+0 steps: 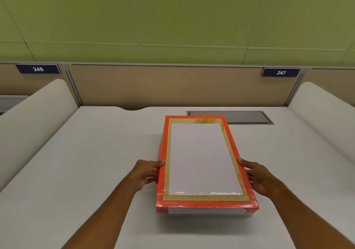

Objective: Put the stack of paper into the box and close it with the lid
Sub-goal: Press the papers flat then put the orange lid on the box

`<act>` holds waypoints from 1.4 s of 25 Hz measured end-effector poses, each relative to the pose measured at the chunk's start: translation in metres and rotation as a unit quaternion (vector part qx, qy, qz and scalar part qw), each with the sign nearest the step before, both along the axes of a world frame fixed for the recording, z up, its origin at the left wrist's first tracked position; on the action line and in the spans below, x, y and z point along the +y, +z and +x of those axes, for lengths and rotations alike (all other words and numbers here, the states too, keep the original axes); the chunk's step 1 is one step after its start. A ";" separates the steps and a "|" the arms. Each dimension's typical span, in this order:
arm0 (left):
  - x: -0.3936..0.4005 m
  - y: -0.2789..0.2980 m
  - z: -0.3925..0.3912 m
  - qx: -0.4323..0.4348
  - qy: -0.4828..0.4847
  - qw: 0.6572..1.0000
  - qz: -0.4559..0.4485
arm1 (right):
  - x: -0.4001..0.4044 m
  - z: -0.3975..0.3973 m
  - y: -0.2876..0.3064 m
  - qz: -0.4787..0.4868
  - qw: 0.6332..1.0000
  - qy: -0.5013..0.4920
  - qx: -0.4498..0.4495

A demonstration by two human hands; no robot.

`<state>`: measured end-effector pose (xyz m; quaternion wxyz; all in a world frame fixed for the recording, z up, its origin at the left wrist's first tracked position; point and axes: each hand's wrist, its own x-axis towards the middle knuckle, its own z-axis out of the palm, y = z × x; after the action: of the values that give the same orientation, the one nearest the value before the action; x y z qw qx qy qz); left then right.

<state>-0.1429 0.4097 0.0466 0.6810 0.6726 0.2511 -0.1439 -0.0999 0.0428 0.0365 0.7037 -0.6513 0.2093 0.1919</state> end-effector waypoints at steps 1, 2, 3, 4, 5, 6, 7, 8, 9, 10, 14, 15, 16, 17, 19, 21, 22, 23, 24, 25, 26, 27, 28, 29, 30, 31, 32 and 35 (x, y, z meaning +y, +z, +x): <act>-0.007 -0.003 0.000 -0.001 0.003 1.000 0.005 | -0.004 0.000 -0.003 -0.006 1.000 -0.006 0.005; -0.012 -0.005 0.000 -0.001 0.006 1.000 0.010 | -0.007 0.000 -0.005 -0.012 1.000 -0.009 0.008; -0.017 -0.007 0.001 0.001 0.009 1.000 0.014 | -0.010 0.000 -0.007 -0.017 1.000 -0.013 0.008; -0.021 -0.010 0.002 0.004 0.012 1.000 0.015 | -0.011 0.001 -0.008 -0.019 1.000 -0.015 0.010; -0.024 -0.012 0.004 0.005 0.015 1.000 0.017 | -0.013 0.003 -0.009 -0.019 1.000 -0.015 0.012; -0.026 -0.014 0.004 0.007 0.019 1.000 0.018 | -0.014 0.005 -0.010 -0.019 1.000 -0.012 0.014; -0.028 -0.015 0.005 0.010 0.023 1.000 0.018 | -0.014 0.008 -0.012 -0.019 1.000 -0.007 0.012; -0.029 -0.017 0.006 0.013 0.028 0.999 0.019 | -0.015 0.010 -0.013 -0.022 1.000 -0.003 0.012; -0.029 -0.019 0.006 0.015 0.033 0.999 0.019 | -0.014 0.012 -0.014 -0.024 1.000 -0.001 0.012; -0.030 -0.021 0.006 0.017 0.036 0.999 0.020 | -0.014 0.014 -0.015 -0.030 0.999 0.003 0.013; -0.031 -0.023 0.007 0.025 0.038 0.999 0.028 | -0.012 0.019 -0.019 -0.060 0.997 0.027 0.031; -0.031 -0.024 0.007 0.028 0.039 0.998 0.028 | -0.013 0.020 -0.020 -0.064 0.997 0.034 0.032; -0.032 -0.025 0.007 0.030 0.040 0.998 0.028 | -0.013 0.021 -0.020 -0.069 0.996 0.039 0.034; -0.032 -0.025 0.008 0.029 0.042 0.998 0.027 | -0.013 0.022 -0.020 -0.071 0.996 0.042 0.035; -0.033 -0.026 0.008 0.021 0.048 0.998 0.025 | -0.014 0.023 -0.021 -0.073 0.996 0.048 0.036; -0.034 -0.026 0.009 0.016 0.052 0.998 0.023 | -0.015 0.024 -0.022 -0.072 0.995 0.051 0.039; -0.034 -0.026 0.010 0.020 0.053 0.998 0.023 | -0.015 0.024 -0.022 -0.074 0.995 0.054 0.042; -0.034 -0.027 0.010 0.027 0.052 0.998 0.024 | -0.015 0.025 -0.022 -0.079 0.994 0.059 0.043; -0.033 -0.029 0.011 0.036 0.051 0.998 0.022 | -0.015 0.025 -0.022 -0.089 0.993 0.064 0.043; -0.033 -0.029 0.012 0.046 0.050 0.998 0.017 | -0.016 0.026 -0.023 -0.098 0.992 0.067 0.044; -0.033 -0.029 0.013 0.056 0.048 0.997 0.013 | -0.016 0.027 -0.023 -0.107 0.991 0.069 0.045; -0.032 -0.030 0.014 0.066 0.046 0.997 0.012 | -0.015 0.027 -0.023 -0.114 0.990 0.071 0.046; -0.032 -0.031 0.014 0.073 0.043 0.996 0.013 | -0.014 0.027 -0.022 -0.121 0.989 0.072 0.046; -0.032 -0.031 0.015 0.078 0.040 0.996 0.017 | -0.014 0.026 -0.021 -0.128 0.988 0.074 0.047; -0.032 -0.031 0.016 0.079 0.039 0.996 0.025 | -0.013 0.027 -0.019 -0.135 0.987 0.075 0.046; -0.032 -0.031 0.017 0.076 0.040 0.996 0.039 | -0.013 0.028 -0.016 -0.141 0.986 0.075 0.041; -0.032 -0.031 0.019 0.069 0.046 0.995 0.059 | -0.013 0.030 -0.013 -0.146 0.986 0.074 0.033; -0.032 -0.029 0.029 0.037 0.078 0.989 0.120 | -0.011 0.039 -0.005 -0.163 0.985 0.057 0.001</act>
<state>-0.1141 0.3778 0.0175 0.5948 0.7219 0.3434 -0.0844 -0.0610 0.0322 0.0312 0.5759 -0.7680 0.2009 0.1955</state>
